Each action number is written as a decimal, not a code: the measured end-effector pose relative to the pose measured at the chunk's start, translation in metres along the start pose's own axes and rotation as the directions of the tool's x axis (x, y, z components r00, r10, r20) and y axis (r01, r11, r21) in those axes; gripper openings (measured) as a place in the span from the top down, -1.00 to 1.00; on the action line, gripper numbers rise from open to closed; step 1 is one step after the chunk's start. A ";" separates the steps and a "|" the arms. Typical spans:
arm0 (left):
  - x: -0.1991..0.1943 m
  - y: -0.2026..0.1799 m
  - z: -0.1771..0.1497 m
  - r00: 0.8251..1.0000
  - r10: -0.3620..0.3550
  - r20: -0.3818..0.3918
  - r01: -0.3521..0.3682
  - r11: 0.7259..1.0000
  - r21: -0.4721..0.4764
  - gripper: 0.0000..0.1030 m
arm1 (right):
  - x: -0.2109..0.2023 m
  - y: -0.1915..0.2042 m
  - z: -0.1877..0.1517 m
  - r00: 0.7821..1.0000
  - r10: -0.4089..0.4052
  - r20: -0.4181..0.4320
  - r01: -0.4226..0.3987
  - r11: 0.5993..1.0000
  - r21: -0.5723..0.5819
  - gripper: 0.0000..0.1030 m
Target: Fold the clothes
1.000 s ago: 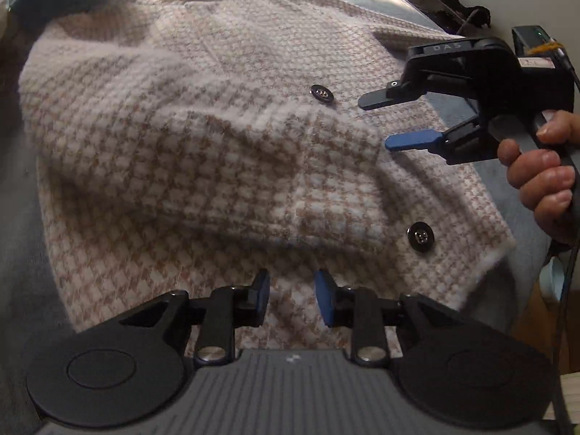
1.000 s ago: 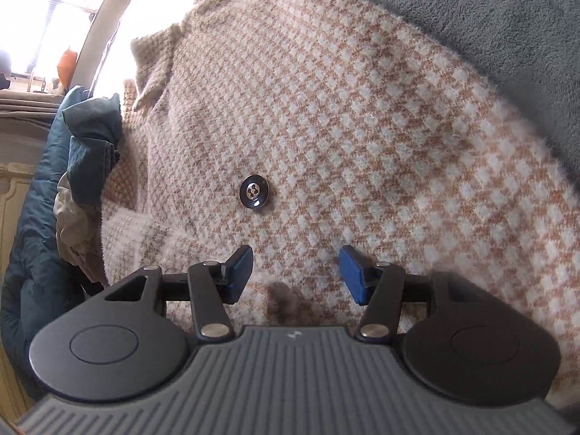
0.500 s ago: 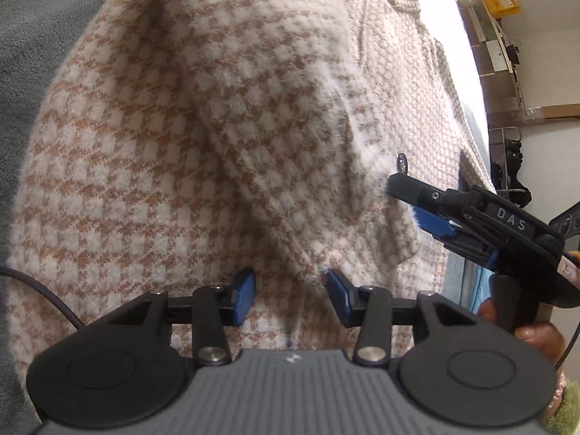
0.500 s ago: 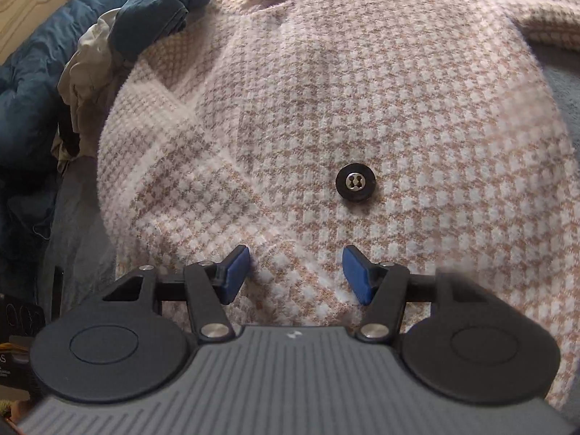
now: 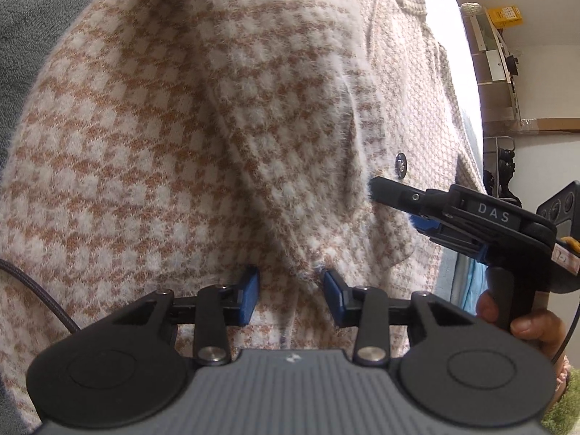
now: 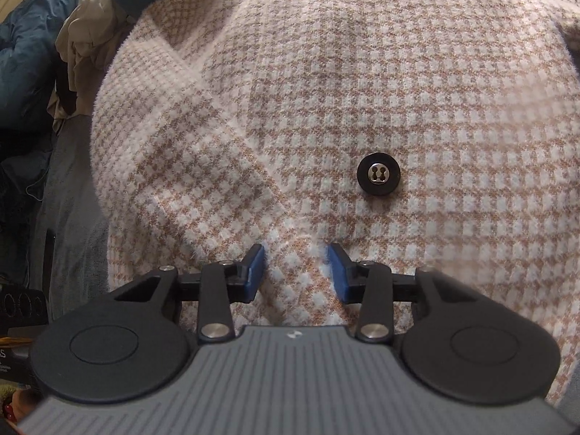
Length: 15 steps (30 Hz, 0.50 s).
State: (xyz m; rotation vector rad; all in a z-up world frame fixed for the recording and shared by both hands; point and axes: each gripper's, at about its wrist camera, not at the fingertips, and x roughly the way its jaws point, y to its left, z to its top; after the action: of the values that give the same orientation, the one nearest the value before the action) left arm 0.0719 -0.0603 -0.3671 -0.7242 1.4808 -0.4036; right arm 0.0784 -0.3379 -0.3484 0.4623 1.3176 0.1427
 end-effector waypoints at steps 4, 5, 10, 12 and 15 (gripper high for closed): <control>0.000 -0.002 0.003 1.000 -0.005 0.011 0.005 0.999 -0.032 0.17 | 0.000 0.000 0.002 1.000 0.005 -0.007 -0.005 1.000 0.030 0.20; 0.000 -0.002 0.003 1.000 -0.007 0.014 0.007 0.999 -0.040 0.16 | -0.001 -0.002 0.002 1.000 0.011 -0.005 -0.011 0.999 0.038 0.19; -0.002 0.003 0.004 0.999 -0.013 0.035 0.015 0.997 -0.075 0.11 | -0.004 -0.011 -0.002 0.999 0.037 0.004 -0.037 0.995 0.095 0.17; -0.002 0.003 0.005 0.999 -0.022 0.039 0.026 0.996 -0.083 0.09 | -0.004 -0.008 -0.004 1.000 0.030 0.003 -0.030 0.997 0.077 0.27; -0.001 0.004 0.008 0.998 -0.037 0.046 0.041 0.995 -0.093 0.07 | -0.013 -0.006 -0.003 0.999 0.043 -0.007 -0.042 0.994 0.099 0.58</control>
State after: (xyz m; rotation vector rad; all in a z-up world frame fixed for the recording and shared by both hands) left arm 0.0788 -0.0547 -0.3694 -0.8334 1.4530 -0.3472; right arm 0.0718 -0.3468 -0.3398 0.5744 1.3281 0.1151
